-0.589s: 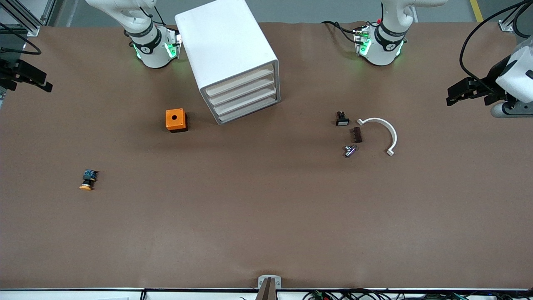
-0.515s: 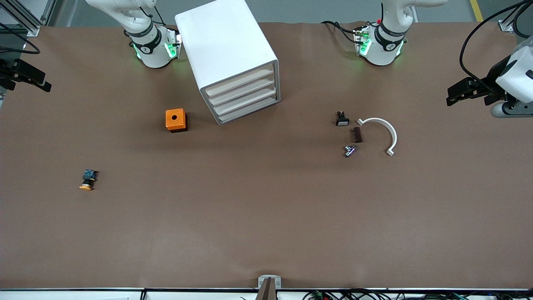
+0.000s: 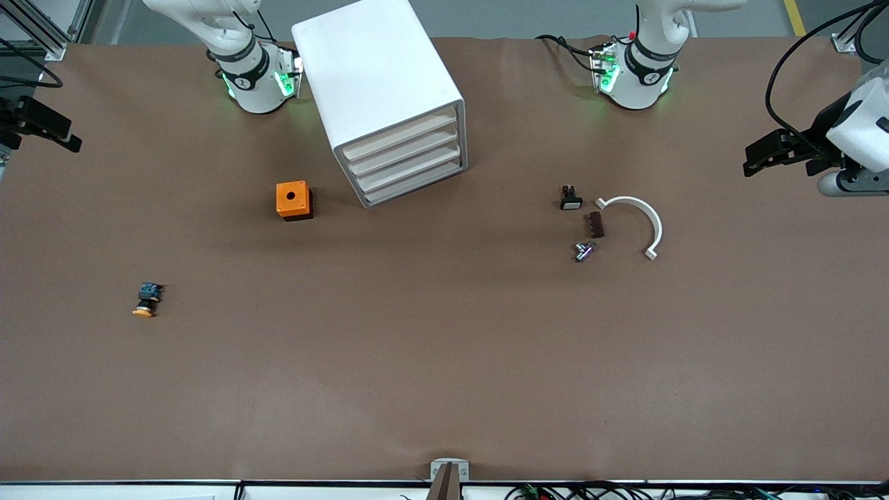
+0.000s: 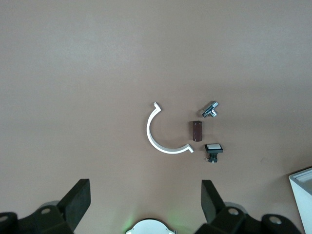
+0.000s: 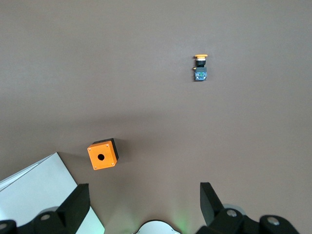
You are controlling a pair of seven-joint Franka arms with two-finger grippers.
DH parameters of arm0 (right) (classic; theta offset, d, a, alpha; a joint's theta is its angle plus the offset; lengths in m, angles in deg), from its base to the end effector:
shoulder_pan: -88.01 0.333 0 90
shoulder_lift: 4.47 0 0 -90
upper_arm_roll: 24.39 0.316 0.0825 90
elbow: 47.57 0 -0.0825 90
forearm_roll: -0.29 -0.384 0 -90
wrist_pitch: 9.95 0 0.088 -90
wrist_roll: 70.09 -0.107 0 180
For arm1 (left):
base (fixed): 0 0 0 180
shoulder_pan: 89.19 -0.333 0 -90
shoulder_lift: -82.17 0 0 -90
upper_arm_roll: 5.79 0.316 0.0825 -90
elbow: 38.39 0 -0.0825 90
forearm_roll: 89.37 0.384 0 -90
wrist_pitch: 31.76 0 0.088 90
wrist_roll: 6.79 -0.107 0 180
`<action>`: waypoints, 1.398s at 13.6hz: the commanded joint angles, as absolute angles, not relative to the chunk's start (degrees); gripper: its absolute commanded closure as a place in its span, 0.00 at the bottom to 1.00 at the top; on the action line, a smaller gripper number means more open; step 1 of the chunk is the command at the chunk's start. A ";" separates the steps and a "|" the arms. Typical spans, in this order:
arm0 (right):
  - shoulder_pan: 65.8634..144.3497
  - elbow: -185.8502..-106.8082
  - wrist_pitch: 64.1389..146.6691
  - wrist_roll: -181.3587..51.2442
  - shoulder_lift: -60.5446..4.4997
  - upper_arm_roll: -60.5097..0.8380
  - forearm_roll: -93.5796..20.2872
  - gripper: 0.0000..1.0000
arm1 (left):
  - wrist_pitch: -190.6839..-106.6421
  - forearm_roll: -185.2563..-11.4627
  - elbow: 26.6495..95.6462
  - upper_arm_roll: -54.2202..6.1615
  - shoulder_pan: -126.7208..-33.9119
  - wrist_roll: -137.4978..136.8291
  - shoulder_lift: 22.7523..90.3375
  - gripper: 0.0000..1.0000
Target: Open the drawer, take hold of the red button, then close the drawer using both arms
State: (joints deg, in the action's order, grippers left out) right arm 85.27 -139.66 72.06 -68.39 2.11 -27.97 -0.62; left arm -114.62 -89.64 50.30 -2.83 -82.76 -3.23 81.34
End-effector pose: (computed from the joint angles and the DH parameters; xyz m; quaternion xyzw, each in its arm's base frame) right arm 0.5004 -0.0557 0.6564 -0.9987 0.0391 0.0298 0.0136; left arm 0.5443 -0.0338 0.6170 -0.9983 -0.0006 0.0581 0.0016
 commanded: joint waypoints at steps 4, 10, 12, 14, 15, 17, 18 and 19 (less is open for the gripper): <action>85.37 -139.06 69.50 -68.42 2.56 -28.34 -0.77 0.00 | -117.17 -90.69 49.24 -3.15 -82.25 -3.45 70.33 0.00; 85.46 -139.42 69.94 -68.42 2.56 -28.34 -0.85 0.00 | -129.13 -93.39 48.89 -3.24 -81.02 -0.38 58.19 0.00; 85.46 -139.50 69.94 -68.33 2.65 -28.34 -0.86 0.00 | -130.64 -98.40 48.80 -3.33 -79.62 5.48 54.93 0.00; 85.37 -139.42 69.94 -68.42 2.56 -28.34 -0.86 0.00 | -130.55 -98.77 48.62 -3.24 -75.32 17.76 53.52 0.00; 85.37 -139.42 70.03 -68.33 2.56 -28.34 -0.86 0.00 | -130.03 -98.95 48.10 -3.24 -73.13 24.35 53.08 0.00; 85.37 -139.42 70.11 -68.33 2.56 -28.34 -0.85 0.00 | -126.27 -102.87 44.60 -3.33 -70.22 39.45 51.24 0.00; 85.37 -139.33 70.20 -68.24 2.56 -28.34 -0.86 0.00 | -125.03 -107.69 44.06 -3.24 -69.25 45.10 50.62 0.00; 85.37 -139.07 70.12 -68.24 2.47 -28.34 -0.86 0.00 | -124.23 -112.09 43.70 -3.24 -68.80 49.94 50.00 0.00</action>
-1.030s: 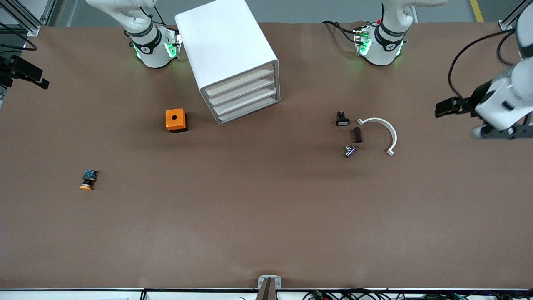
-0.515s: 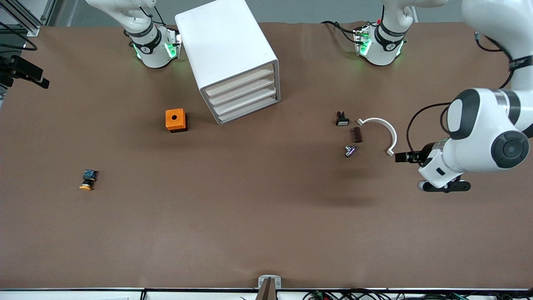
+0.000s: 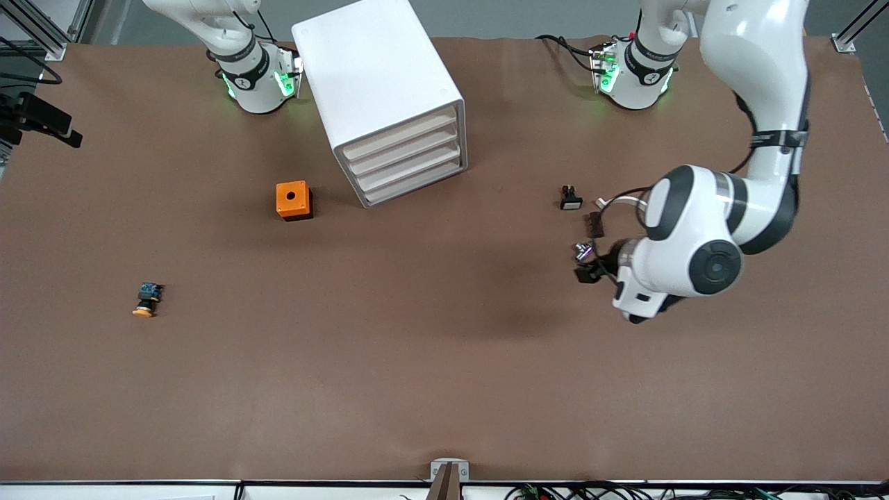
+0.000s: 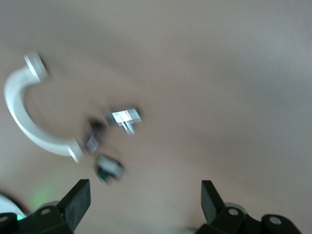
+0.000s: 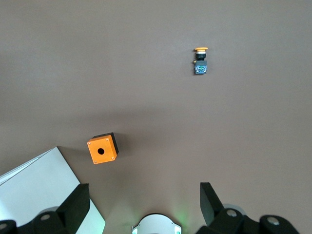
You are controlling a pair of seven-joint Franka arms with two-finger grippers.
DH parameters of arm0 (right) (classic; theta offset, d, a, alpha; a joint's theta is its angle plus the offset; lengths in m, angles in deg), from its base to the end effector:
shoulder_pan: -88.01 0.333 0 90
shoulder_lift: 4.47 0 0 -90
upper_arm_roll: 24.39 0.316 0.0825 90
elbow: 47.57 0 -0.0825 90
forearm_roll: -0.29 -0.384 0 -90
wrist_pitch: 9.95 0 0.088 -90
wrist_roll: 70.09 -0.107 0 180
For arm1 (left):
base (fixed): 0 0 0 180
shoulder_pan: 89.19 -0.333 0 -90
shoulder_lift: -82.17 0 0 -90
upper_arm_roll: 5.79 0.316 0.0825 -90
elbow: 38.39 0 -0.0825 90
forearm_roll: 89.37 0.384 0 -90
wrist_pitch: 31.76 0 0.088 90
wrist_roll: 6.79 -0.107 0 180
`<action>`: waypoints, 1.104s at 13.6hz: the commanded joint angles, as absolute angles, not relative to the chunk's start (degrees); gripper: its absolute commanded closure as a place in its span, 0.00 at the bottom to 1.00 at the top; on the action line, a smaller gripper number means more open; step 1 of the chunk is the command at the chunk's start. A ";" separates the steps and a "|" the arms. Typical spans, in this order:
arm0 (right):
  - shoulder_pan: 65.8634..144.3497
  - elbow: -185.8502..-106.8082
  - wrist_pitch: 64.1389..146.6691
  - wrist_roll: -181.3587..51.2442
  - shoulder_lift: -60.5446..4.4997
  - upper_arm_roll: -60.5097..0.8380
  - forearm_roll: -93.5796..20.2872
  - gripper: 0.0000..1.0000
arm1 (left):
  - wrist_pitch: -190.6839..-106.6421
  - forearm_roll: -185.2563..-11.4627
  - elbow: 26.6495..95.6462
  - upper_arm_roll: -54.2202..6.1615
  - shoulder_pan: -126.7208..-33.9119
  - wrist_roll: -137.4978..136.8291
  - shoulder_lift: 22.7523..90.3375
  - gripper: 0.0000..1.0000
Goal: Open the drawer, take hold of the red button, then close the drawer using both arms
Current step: 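Move the left gripper to the white cabinet's drawer front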
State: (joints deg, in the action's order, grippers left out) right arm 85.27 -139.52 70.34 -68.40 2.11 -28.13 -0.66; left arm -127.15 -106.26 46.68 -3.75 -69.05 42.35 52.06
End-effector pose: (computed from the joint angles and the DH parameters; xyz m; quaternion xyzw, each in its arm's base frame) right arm 0.4969 -0.0566 0.6551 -0.9981 0.0403 0.0435 0.0151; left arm 0.6181 -0.2357 0.3493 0.9301 0.2976 -0.2148 0.0164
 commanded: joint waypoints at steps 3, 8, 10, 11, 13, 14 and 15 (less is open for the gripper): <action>85.28 -137.40 70.03 -68.07 1.86 -28.34 -0.68 0.00 | -123.61 -119.24 42.47 -3.42 -67.13 65.93 47.02 0.00; 84.93 -135.20 70.11 -67.54 -2.70 -28.43 0.11 0.00 | -120.98 -128.38 41.33 -6.66 -66.69 91.86 42.62 0.00; 85.02 -135.20 70.38 -67.54 -6.39 -28.43 0.11 0.00 | -118.78 -131.10 41.06 -8.68 -66.69 100.93 41.04 0.00; 85.02 -135.02 70.29 -67.45 -8.58 -28.43 0.37 0.00 | -118.08 -133.20 41.06 -9.65 -66.69 104.36 40.51 0.00; 84.76 -135.02 70.90 -67.54 -12.09 -28.43 0.29 0.00 | -115.80 -135.94 41.06 -11.50 -66.69 109.82 38.85 0.00; 84.50 -134.93 71.17 -67.37 -12.99 -28.43 0.46 0.00 | -115.00 -136.82 41.06 -12.37 -66.69 113.06 37.88 0.00; 84.14 -134.76 71.17 -67.36 -13.08 -28.43 0.46 0.00 | -114.56 -137.61 41.06 -13.08 -66.69 116.06 37.26 0.00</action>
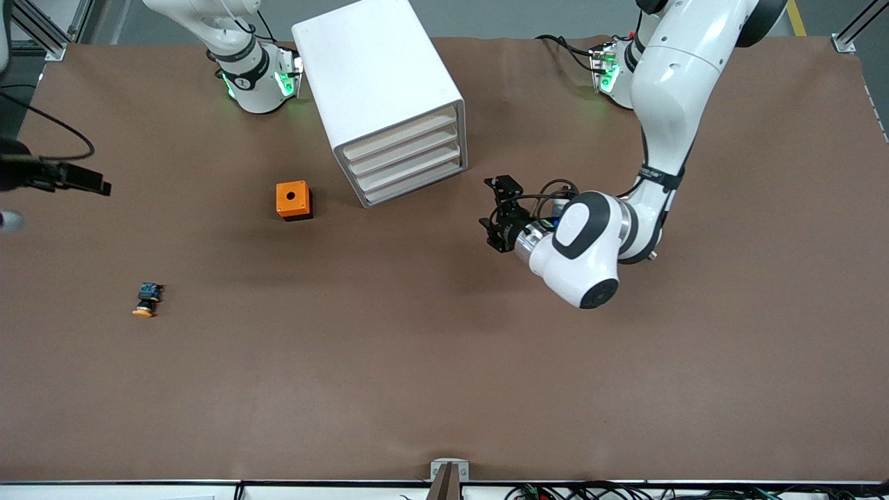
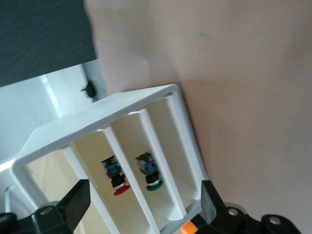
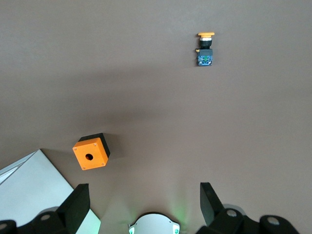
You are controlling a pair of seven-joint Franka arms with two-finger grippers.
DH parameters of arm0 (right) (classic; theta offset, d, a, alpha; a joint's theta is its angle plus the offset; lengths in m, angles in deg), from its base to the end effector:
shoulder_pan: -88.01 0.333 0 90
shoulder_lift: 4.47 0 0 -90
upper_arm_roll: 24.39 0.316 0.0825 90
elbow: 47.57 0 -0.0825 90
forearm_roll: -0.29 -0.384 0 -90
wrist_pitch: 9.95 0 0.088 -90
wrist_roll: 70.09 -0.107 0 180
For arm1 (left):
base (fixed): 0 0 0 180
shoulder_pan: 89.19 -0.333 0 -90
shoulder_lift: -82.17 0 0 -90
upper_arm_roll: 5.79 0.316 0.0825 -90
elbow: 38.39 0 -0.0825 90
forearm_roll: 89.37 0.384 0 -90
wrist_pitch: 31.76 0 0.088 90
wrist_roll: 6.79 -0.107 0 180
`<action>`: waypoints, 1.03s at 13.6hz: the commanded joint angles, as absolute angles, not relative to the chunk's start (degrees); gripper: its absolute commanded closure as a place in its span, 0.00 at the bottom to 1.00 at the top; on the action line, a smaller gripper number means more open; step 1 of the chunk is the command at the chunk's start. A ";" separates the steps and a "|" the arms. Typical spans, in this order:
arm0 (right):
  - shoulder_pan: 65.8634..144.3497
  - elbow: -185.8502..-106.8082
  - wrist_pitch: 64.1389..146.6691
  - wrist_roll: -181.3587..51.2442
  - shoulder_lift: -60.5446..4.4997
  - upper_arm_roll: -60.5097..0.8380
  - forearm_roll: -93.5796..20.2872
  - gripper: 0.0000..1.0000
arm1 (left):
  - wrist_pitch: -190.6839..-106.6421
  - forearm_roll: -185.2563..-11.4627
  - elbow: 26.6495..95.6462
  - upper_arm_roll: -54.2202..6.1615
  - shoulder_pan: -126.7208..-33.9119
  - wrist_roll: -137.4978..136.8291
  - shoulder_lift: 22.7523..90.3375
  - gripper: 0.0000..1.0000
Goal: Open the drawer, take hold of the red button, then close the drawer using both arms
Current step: 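Move the left gripper to the white cabinet's drawer front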
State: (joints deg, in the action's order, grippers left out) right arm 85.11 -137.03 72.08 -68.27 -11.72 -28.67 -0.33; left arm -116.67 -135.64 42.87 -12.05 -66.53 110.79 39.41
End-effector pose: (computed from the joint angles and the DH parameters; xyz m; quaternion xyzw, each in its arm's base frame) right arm 0.5666 -0.0677 0.5475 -0.9907 0.0466 0.1271 0.0107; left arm 0.5466 -0.3809 0.2616 -0.5399 -0.6651 0.4868 0.1709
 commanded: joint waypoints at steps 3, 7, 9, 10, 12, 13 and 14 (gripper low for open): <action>84.05 -134.76 71.08 -67.45 -13.52 -28.43 0.55 0.00 | -113.15 -140.77 41.06 -14.58 -66.60 122.04 34.54 0.00; 83.70 -134.76 70.91 -68.24 -13.61 -28.43 0.29 0.00 | -113.06 -143.33 41.15 -15.90 -65.99 126.28 32.07 0.00; 83.26 -134.85 70.82 -68.24 -13.61 -28.43 0.03 0.00 | -113.06 -143.51 41.15 -16.42 -65.38 126.28 31.72 0.13; 83.09 -134.93 71.08 -68.24 -13.61 -28.43 -0.59 0.00 | -113.06 -143.51 41.15 -16.60 -65.20 126.28 31.46 0.22; 83.35 -134.93 71.08 -68.33 -13.61 -28.43 -0.68 0.00 | -113.06 -143.60 41.24 -16.95 -64.15 126.19 31.28 0.35; 83.61 -134.93 71.08 -68.77 -13.61 -28.43 -0.68 0.00 | -112.98 -143.60 41.33 -17.21 -64.05 126.11 31.02 0.39; 83.70 -135.02 71.17 -70.25 -13.61 -28.43 -0.85 0.00 | -113.06 -143.60 41.42 -18.09 -63.71 125.93 30.93 0.39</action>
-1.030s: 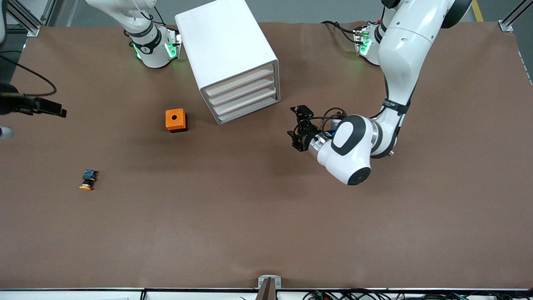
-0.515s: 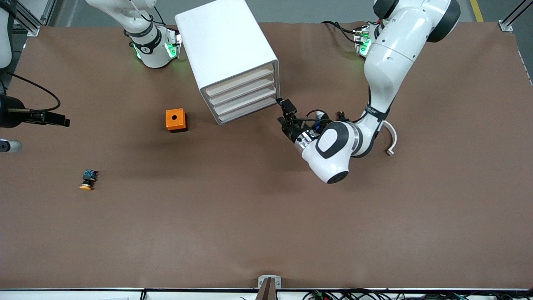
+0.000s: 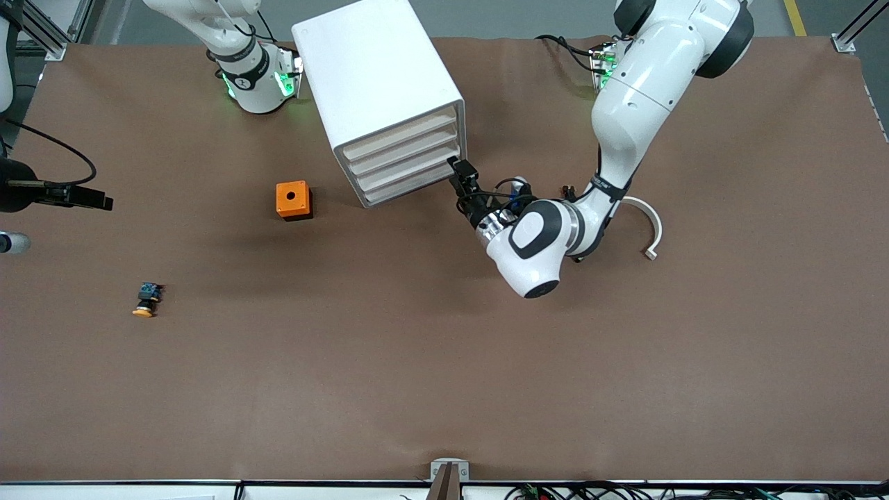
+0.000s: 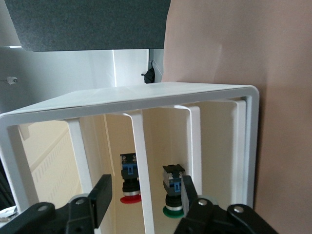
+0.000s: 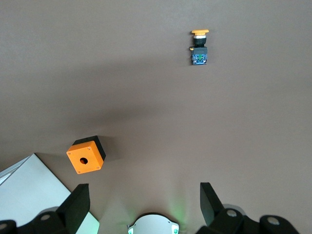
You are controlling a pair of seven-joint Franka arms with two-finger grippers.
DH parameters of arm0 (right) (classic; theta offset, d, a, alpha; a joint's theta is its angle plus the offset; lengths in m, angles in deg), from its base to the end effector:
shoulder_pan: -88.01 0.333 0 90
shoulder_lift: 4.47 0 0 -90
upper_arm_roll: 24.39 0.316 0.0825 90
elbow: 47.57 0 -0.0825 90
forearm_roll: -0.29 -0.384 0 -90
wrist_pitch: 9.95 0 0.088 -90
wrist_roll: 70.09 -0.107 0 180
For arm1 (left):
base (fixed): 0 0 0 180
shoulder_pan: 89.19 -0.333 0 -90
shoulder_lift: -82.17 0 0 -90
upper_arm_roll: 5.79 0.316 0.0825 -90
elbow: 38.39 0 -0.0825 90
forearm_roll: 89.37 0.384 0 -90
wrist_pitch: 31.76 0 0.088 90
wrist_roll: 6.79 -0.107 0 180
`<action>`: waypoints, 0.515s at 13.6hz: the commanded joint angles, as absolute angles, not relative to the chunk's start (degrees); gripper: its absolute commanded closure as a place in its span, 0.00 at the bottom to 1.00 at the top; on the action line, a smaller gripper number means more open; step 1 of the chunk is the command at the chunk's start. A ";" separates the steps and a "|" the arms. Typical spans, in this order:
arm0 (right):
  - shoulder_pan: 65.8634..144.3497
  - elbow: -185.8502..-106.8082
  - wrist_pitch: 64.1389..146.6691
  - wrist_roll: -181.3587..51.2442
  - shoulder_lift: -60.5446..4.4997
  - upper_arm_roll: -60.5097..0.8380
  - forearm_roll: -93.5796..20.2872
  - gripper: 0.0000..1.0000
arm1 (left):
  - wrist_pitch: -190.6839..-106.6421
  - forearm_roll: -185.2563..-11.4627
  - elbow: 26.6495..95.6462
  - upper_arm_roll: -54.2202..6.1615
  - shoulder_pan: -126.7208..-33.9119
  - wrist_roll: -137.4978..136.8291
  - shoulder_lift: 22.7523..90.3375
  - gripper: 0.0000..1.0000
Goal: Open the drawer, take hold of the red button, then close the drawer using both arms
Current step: 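Grasp the drawer edge with the left gripper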
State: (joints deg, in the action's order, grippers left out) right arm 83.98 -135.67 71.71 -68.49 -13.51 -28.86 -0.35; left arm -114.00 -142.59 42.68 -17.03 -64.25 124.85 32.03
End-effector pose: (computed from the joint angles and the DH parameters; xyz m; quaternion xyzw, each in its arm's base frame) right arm 0.5728 -0.0811 0.5399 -0.9891 0.0599 0.1340 0.0113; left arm 0.4872 -0.4430 0.2022 -0.4293 -0.6597 0.5374 0.3026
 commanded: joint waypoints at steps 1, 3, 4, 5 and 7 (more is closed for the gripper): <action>83.79 -135.02 71.17 -72.44 -13.52 -28.34 -0.86 0.00 | -113.06 -143.51 41.68 -18.27 -63.53 125.93 30.93 0.39; 84.05 -135.11 70.91 -76.05 -13.52 -28.08 -0.86 0.00 | -112.97 -143.51 41.86 -18.36 -62.04 125.75 30.40 0.39; 84.14 -135.20 70.91 -77.28 -13.44 -27.99 -0.94 0.00 | -112.97 -143.51 41.86 -18.45 -61.86 125.84 30.14 0.39; 84.66 -135.20 70.73 -78.51 -13.44 -27.99 -0.94 0.00 | -112.97 -143.51 41.94 -18.45 -61.51 125.75 29.87 0.39; 85.63 -135.29 70.64 -80.19 -13.44 -27.99 -0.94 0.00 | -111.49 -143.42 42.64 -18.45 -60.98 125.75 29.61 0.39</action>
State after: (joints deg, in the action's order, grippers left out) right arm 84.77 -135.67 71.41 -77.52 -13.51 -28.22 -0.59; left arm -113.48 -142.59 42.79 -18.24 -61.10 124.85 30.25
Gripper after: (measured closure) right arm 0.000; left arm 0.388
